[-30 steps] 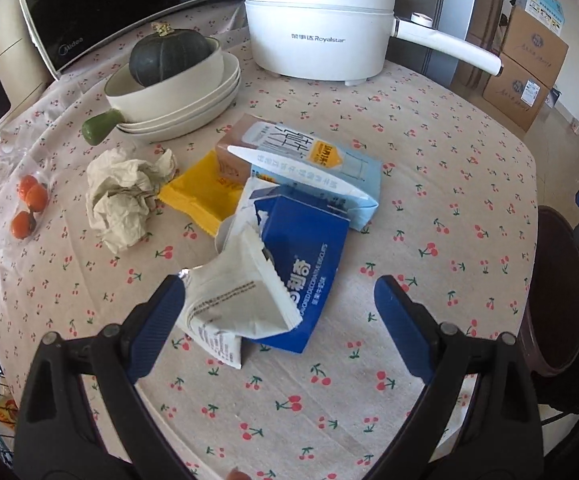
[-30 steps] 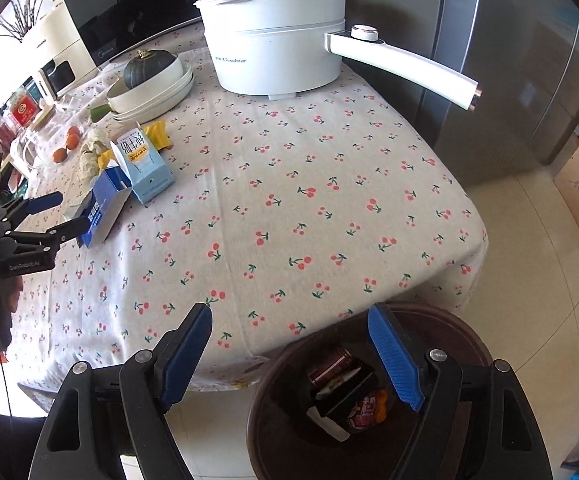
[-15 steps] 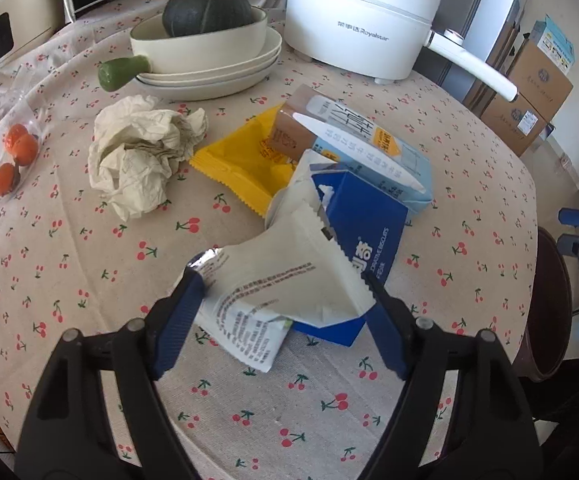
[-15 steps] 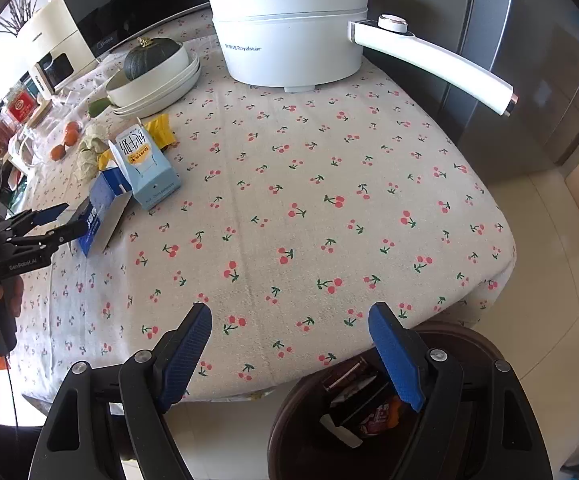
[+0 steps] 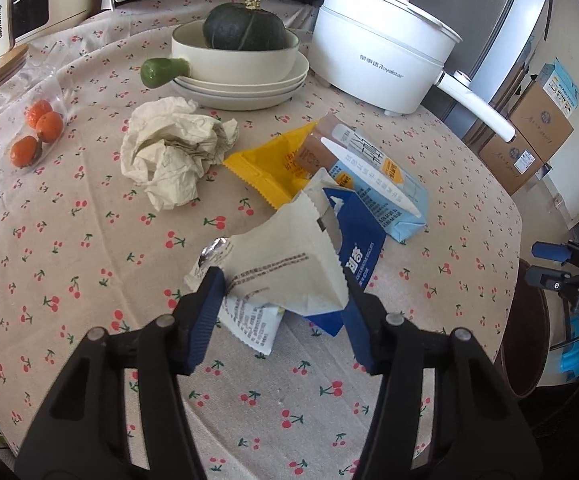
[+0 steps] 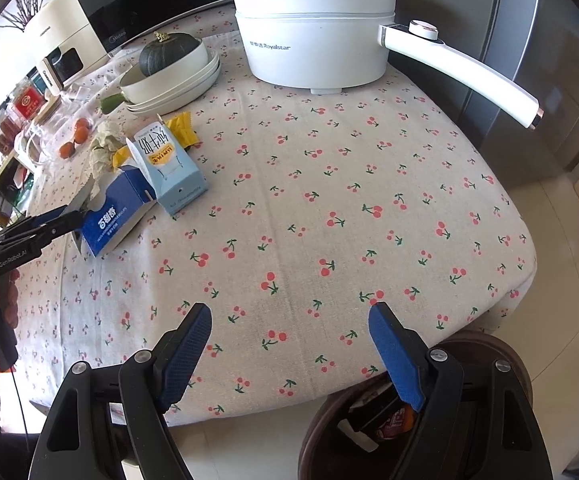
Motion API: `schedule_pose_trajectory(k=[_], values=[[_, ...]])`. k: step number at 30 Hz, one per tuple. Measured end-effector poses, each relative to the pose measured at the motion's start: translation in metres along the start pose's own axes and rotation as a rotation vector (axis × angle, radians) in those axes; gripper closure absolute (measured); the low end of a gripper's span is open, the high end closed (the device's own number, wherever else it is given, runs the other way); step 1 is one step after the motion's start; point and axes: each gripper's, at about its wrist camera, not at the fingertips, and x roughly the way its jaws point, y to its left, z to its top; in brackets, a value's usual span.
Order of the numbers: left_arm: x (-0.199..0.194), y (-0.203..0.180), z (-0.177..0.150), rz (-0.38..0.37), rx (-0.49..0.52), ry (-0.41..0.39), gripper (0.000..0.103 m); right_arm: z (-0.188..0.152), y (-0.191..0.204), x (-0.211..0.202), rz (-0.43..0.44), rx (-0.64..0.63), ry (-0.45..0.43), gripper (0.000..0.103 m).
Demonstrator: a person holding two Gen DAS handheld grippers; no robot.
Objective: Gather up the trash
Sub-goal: 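Grasp the white snack wrapper with the left gripper while the right gripper approaches the blue box, then grasp the blue biscuit box with the right gripper while the left gripper lifts the wrapper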
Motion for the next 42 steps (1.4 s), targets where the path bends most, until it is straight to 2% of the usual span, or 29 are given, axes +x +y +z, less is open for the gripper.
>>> schedule_pose_trajectory(k=[3,5,6,7,10,16,24,28,32,35,39,40,41,42], values=[[-0.009,0.005,-0.004,0.059,-0.016,0.003,0.055,0.004,0.016,0.000,0.024,-0.005,-0.009,0.020],[-0.014,0.012,-0.007,0.101,-0.048,0.010,0.070,0.006,0.029,0.002,0.038,-0.015,-0.014,0.019],[-0.015,0.018,-0.009,0.125,-0.066,0.019,0.084,0.007,0.035,0.003,0.042,-0.021,-0.016,0.019],[-0.017,0.024,-0.012,0.144,-0.085,0.022,0.088,0.007,0.041,0.005,0.047,-0.026,-0.017,0.019],[-0.020,0.043,-0.020,0.172,-0.143,0.015,0.088,0.007,0.058,0.012,0.071,-0.023,-0.012,0.018],[-0.035,0.069,-0.035,0.164,-0.213,0.023,0.089,0.003,0.088,0.033,0.134,0.009,0.022,0.018],[-0.075,0.071,-0.040,0.191,-0.228,-0.048,0.089,0.012,0.117,0.057,0.150,0.018,0.053,0.018],[-0.085,0.068,-0.041,0.187,-0.255,-0.075,0.089,0.028,0.132,0.067,0.216,0.103,0.040,0.017],[-0.084,0.070,-0.046,0.189,-0.277,-0.066,0.089,0.045,0.146,0.086,0.254,0.234,0.045,0.016],[-0.081,0.069,-0.047,0.211,-0.259,-0.054,0.089,0.055,0.154,0.099,0.222,0.287,0.037,0.016],[-0.081,0.067,-0.049,0.220,-0.243,-0.050,0.089,0.062,0.162,0.110,0.180,0.296,0.025,0.016],[-0.081,0.067,-0.049,0.220,-0.239,-0.049,0.089,0.063,0.165,0.110,0.164,0.287,0.023,0.020],[-0.082,0.067,-0.049,0.220,-0.237,-0.049,0.089,0.063,0.167,0.109,0.151,0.275,0.020,0.033],[-0.082,0.066,-0.050,0.218,-0.237,-0.050,0.089,0.062,0.168,0.109,0.143,0.259,0.022,0.041]])
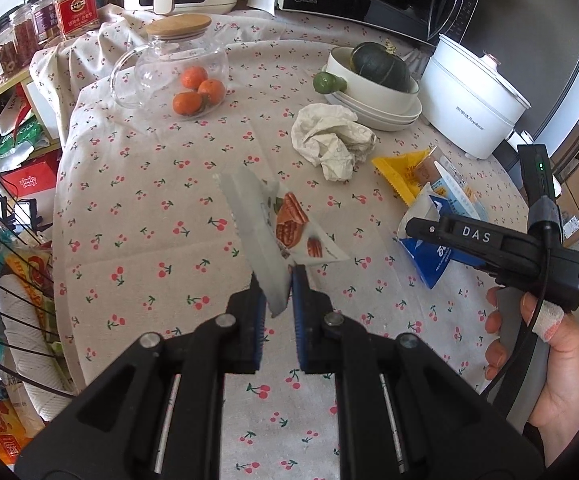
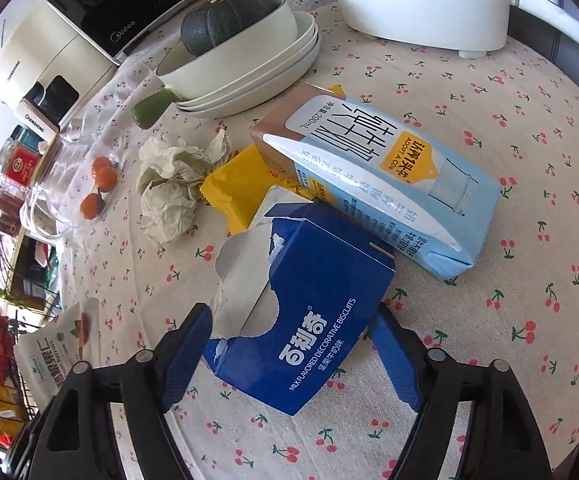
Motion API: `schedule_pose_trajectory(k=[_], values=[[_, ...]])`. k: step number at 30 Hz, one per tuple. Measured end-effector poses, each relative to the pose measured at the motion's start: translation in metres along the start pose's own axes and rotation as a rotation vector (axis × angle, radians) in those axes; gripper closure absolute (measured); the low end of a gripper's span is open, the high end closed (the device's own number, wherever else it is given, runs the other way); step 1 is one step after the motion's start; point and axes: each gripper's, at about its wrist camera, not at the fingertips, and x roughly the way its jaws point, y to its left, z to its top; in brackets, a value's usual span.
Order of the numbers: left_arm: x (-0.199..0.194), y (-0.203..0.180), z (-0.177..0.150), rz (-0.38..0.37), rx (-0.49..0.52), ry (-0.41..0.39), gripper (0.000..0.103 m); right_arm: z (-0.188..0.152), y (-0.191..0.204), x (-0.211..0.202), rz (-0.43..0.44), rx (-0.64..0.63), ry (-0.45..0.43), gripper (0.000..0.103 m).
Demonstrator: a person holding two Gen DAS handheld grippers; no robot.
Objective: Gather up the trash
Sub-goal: 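Grasp the blue biscuit box with the right gripper while the left gripper lifts the wrapper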
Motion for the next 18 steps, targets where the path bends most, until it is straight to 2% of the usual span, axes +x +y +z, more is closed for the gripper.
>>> schedule_pose_trajectory(k=[1,3,10,18], values=[[-0.001,0.000,-0.001,-0.001,-0.002,0.000,0.089,-0.001,0.001,-0.001,-0.002,-0.012,0.006,0.052],[-0.002,-0.001,-0.003,-0.011,-0.011,0.004,0.089,-0.004,-0.002,-0.004,-0.003,-0.028,0.008,0.062],[-0.012,-0.018,-0.012,-0.050,-0.011,-0.003,0.089,-0.023,-0.027,-0.038,-0.033,-0.104,-0.010,0.063],[-0.021,-0.054,-0.025,-0.098,0.039,-0.011,0.089,-0.053,-0.073,-0.090,-0.061,-0.171,-0.031,0.063]])
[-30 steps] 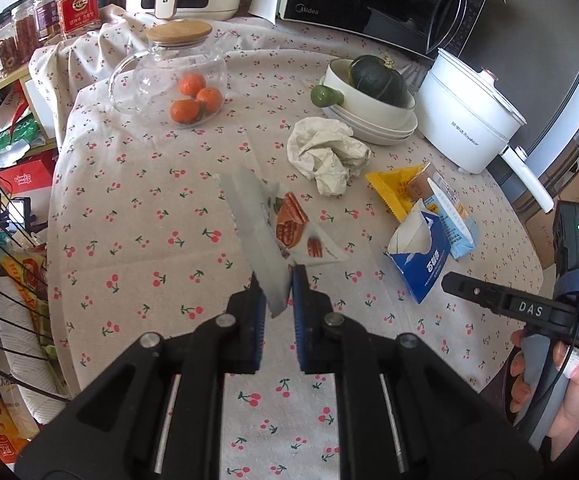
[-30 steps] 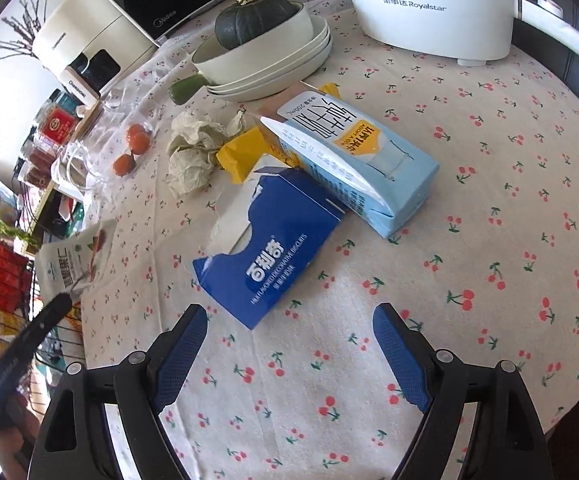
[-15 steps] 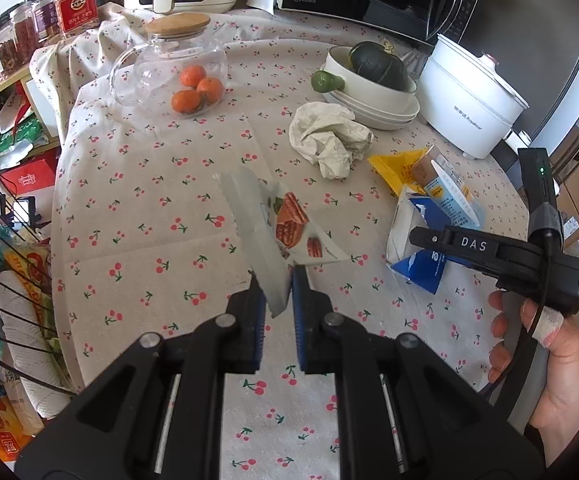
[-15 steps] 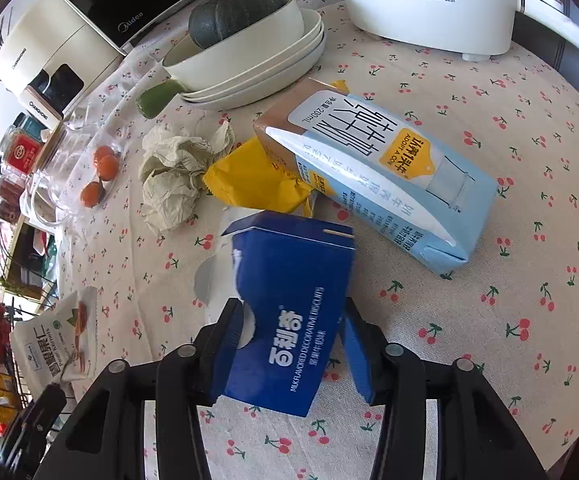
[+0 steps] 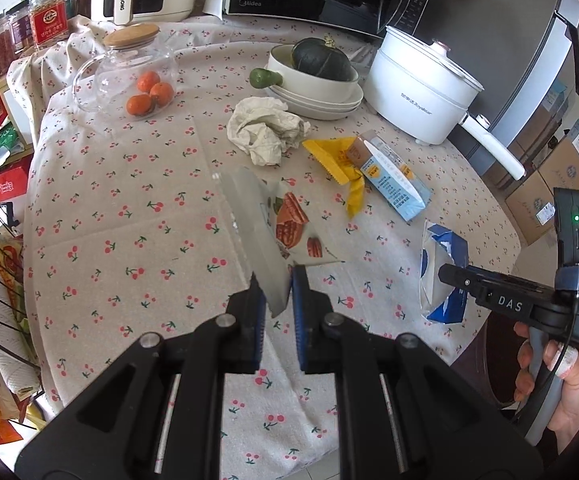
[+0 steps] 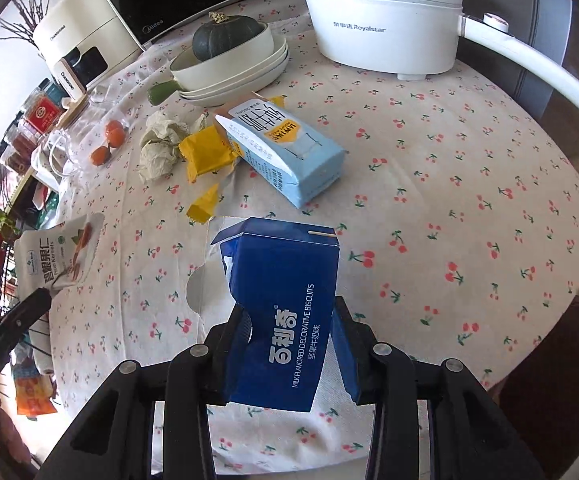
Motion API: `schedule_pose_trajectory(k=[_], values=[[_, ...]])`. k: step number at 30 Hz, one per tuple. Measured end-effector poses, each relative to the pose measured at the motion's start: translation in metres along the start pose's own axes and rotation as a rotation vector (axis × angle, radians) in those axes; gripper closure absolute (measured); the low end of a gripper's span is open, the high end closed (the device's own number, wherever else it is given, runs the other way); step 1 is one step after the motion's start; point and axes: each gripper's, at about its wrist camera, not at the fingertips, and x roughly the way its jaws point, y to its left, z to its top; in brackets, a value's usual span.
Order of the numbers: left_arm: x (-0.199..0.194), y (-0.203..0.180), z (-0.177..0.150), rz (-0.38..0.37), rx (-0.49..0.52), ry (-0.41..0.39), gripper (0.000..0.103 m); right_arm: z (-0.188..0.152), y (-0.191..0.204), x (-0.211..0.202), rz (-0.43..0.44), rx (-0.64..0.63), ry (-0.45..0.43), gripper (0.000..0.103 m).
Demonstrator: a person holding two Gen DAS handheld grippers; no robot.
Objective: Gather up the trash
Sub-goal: 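Grasp the blue biscuit box with the right gripper while the left gripper lifts the wrapper, then carry the wrapper and blue box over the bin and open both grippers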
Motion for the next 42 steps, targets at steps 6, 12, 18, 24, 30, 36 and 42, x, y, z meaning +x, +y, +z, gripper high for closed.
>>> schedule_pose_trajectory(k=[6,12,18,24,30,36,42], values=[[0.001,-0.033,-0.014,-0.059,0.036,0.012,0.089,-0.019,-0.037,-0.039,-0.049,-0.032,-0.039,0.063],[0.002,-0.071,-0.027,-0.086,0.132,0.018,0.089,-0.041,-0.071,-0.073,-0.079,-0.070,-0.081,0.063],[0.005,-0.104,-0.038,-0.141,0.201,0.037,0.089,-0.062,-0.105,-0.101,-0.055,-0.048,-0.089,0.063],[0.008,-0.140,-0.047,-0.197,0.271,0.052,0.089,-0.086,-0.141,-0.123,-0.079,-0.020,-0.111,0.062],[0.015,-0.183,-0.061,-0.245,0.370,0.072,0.089,-0.116,-0.190,-0.131,-0.120,0.045,-0.100,0.062],[0.024,-0.230,-0.079,-0.299,0.480,0.106,0.089,-0.147,-0.242,-0.137,-0.156,0.135,-0.079,0.062],[0.035,-0.279,-0.099,-0.369,0.604,0.141,0.089,-0.168,-0.278,-0.144,-0.173,0.200,-0.073,0.062]])
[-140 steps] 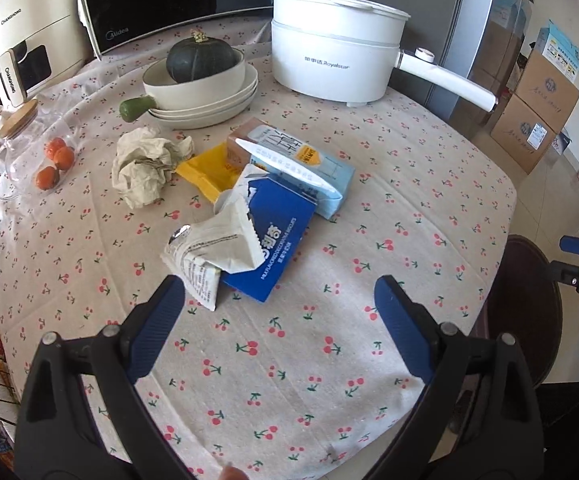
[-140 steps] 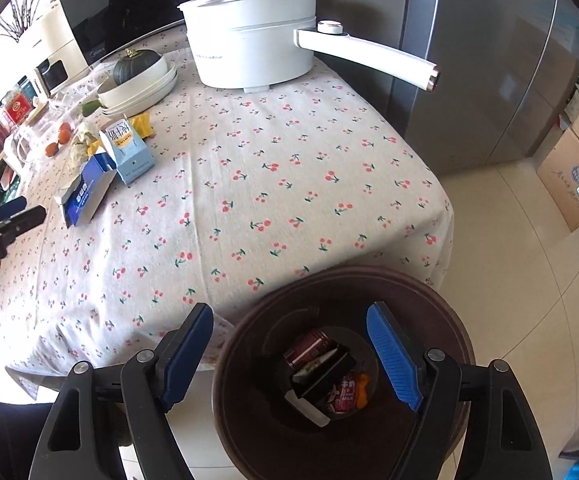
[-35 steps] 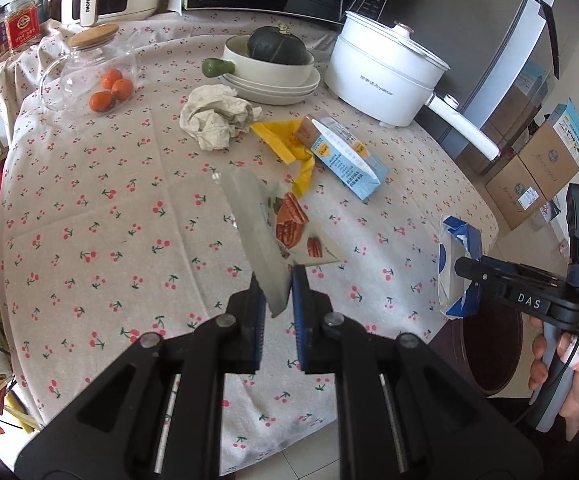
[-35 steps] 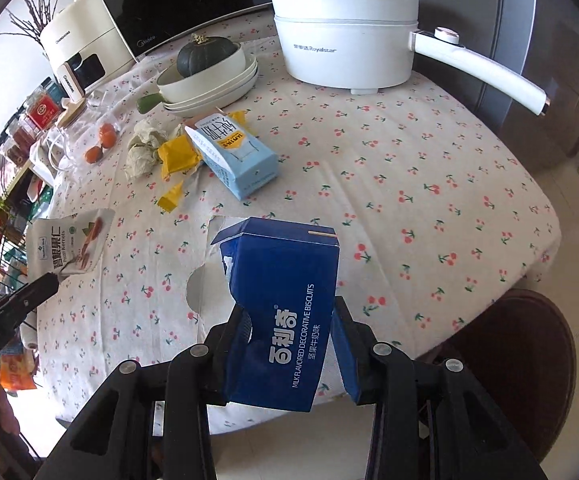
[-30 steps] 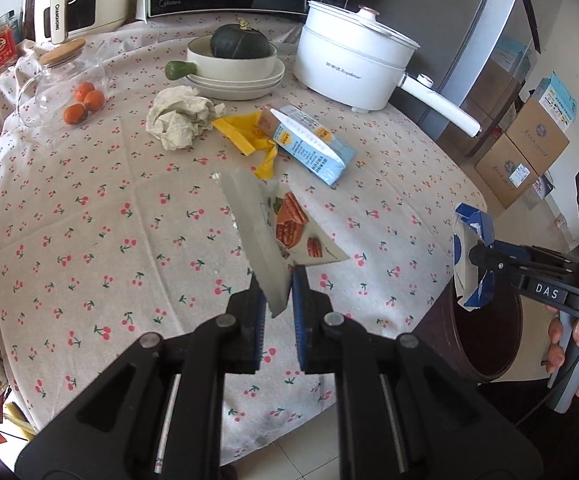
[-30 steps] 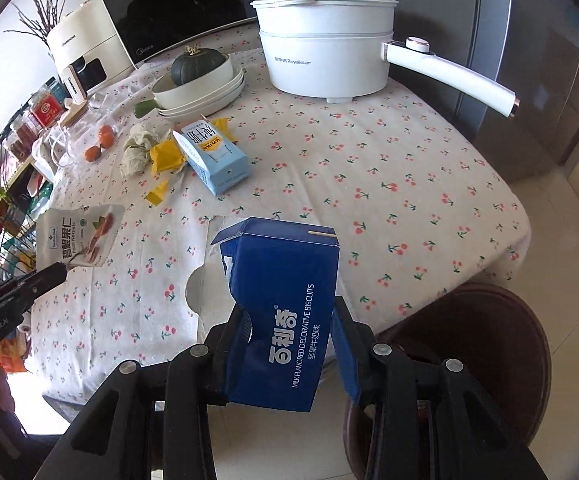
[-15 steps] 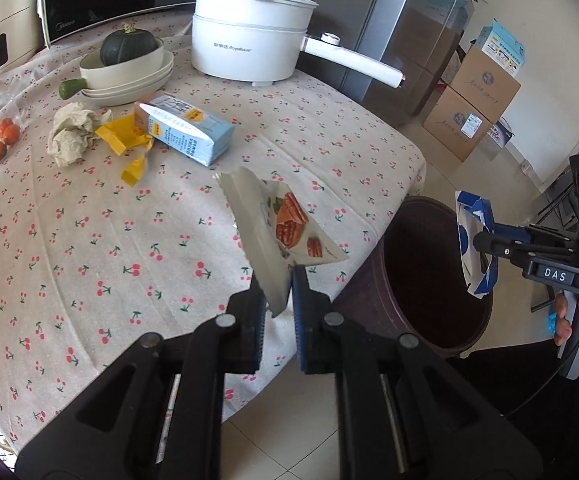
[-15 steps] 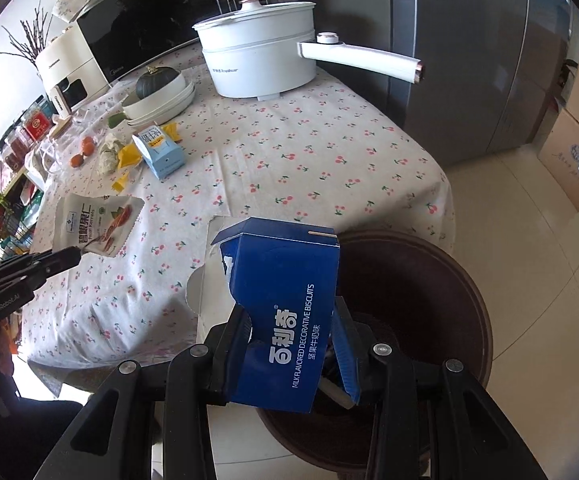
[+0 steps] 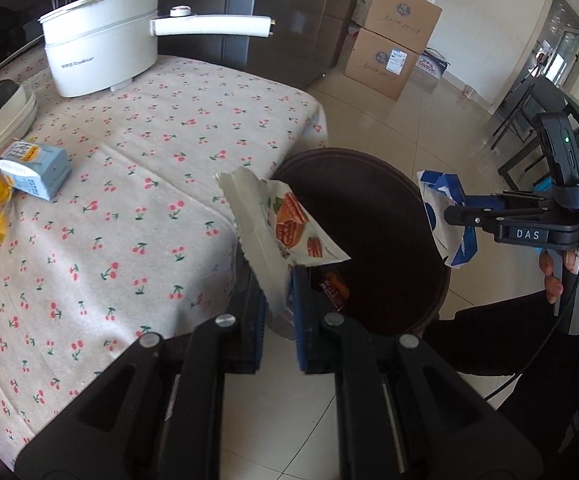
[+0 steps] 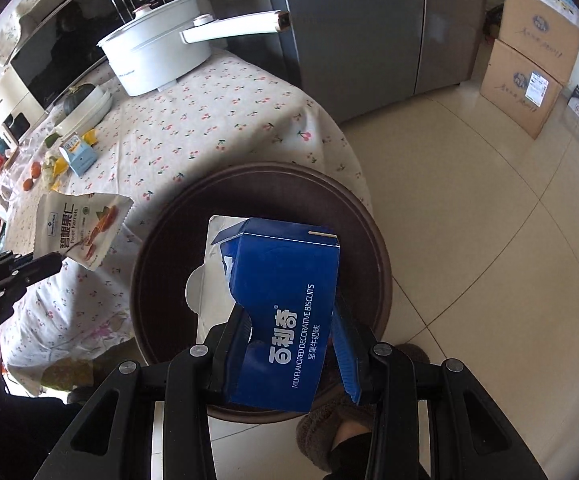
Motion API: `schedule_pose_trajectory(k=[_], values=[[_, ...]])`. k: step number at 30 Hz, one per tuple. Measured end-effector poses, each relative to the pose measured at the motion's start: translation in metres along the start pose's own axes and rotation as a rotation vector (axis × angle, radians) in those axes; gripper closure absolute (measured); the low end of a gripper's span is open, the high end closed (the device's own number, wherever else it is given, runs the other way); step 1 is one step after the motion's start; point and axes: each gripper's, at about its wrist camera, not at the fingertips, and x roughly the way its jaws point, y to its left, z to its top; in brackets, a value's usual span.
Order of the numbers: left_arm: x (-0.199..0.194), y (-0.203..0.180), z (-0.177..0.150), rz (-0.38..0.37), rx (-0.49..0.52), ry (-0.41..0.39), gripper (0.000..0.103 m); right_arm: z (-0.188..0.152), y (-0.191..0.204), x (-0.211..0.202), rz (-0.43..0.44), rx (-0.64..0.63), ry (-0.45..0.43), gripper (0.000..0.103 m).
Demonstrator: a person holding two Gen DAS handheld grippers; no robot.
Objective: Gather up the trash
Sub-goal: 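Carry the wrapper and blue box over the bin and open both grippers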
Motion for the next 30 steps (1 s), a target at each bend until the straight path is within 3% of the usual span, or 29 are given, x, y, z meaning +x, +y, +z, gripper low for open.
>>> schedule_pose_trajectory(k=[6,11,12,14,15,16,18,19,21,30], values=[[0.033,-0.031,0.008,-0.028,0.100,0.065,0.089,-0.006,-0.021,-0.002,-0.013,0.042,0.005,0.062],[0.042,-0.028,0.010,-0.039,0.105,0.074,0.089,-0.008,-0.029,-0.002,-0.016,0.052,0.011,0.062],[0.044,-0.027,0.010,-0.046,0.107,0.078,0.085,-0.007,-0.027,-0.001,-0.019,0.048,0.011,0.062],[0.046,-0.024,0.010,-0.069,0.102,0.097,0.065,-0.007,-0.025,0.000,-0.023,0.044,0.015,0.062],[0.045,-0.023,0.009,-0.067,0.092,0.101,0.044,-0.007,-0.024,0.001,-0.023,0.044,0.017,0.062],[0.043,-0.021,0.008,-0.057,0.082,0.097,0.034,-0.006,-0.022,0.002,-0.022,0.044,0.020,0.062],[0.036,-0.017,0.009,-0.045,0.061,0.081,0.032,-0.005,-0.019,0.002,-0.020,0.040,0.020,0.062],[0.033,-0.014,0.009,-0.040,0.049,0.079,0.023,-0.004,-0.018,0.003,-0.020,0.036,0.019,0.062],[0.023,-0.008,0.009,-0.015,0.026,0.057,0.016,-0.003,-0.014,0.004,-0.022,0.028,0.017,0.062],[-0.005,0.023,-0.004,0.097,-0.048,0.038,0.002,0.001,0.001,0.008,-0.026,0.009,0.023,0.062]])
